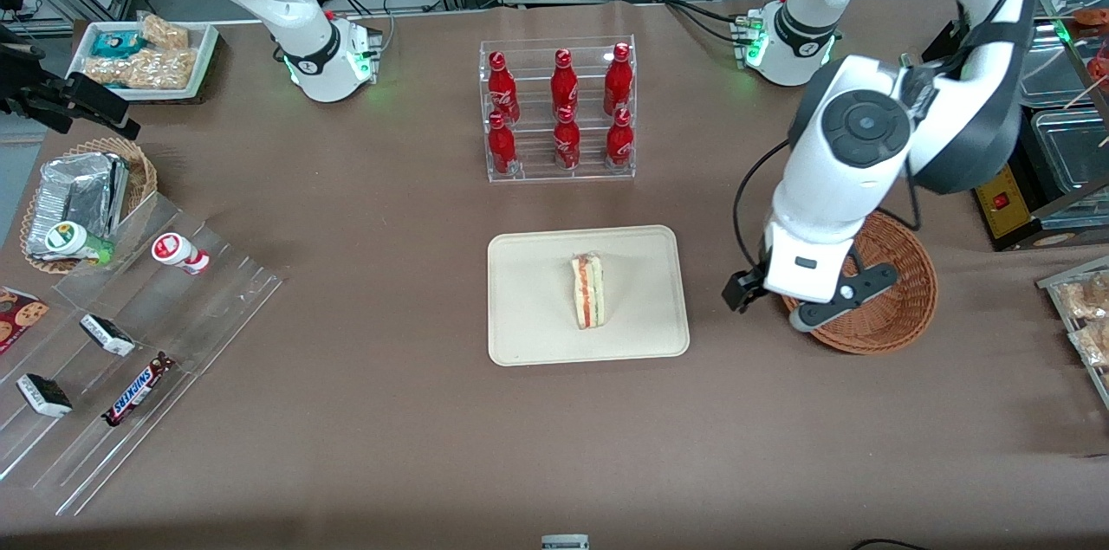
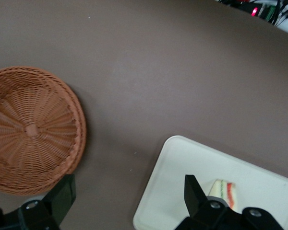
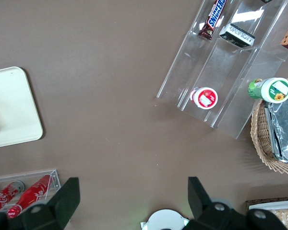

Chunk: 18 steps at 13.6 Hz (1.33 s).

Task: Place sandwich from basket to tray

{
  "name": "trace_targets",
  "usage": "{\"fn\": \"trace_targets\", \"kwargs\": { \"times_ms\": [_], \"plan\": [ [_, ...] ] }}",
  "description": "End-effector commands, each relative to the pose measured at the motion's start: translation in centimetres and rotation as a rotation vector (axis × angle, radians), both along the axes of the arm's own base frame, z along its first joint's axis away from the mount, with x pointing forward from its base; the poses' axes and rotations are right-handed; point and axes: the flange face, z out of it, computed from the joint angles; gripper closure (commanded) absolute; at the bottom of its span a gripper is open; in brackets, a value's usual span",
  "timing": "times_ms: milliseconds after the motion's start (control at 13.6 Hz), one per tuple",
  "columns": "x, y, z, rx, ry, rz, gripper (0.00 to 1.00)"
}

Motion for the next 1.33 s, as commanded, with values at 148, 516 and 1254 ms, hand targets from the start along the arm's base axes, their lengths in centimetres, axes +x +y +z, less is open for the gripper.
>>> {"fn": "trace_targets", "kwargs": {
  "times_ms": [148, 516, 1254],
  "plan": [
    [-1.5, 8.8, 5.8, -0.046, 0.031, -0.177, 0.00],
    [-5.3, 16.9, 9.7, -0.077, 0.171, -0.470, 0.00],
    [-4.9, 21.9, 13.2, -0.093, 0.136, -0.452, 0.00]
  ]
}}
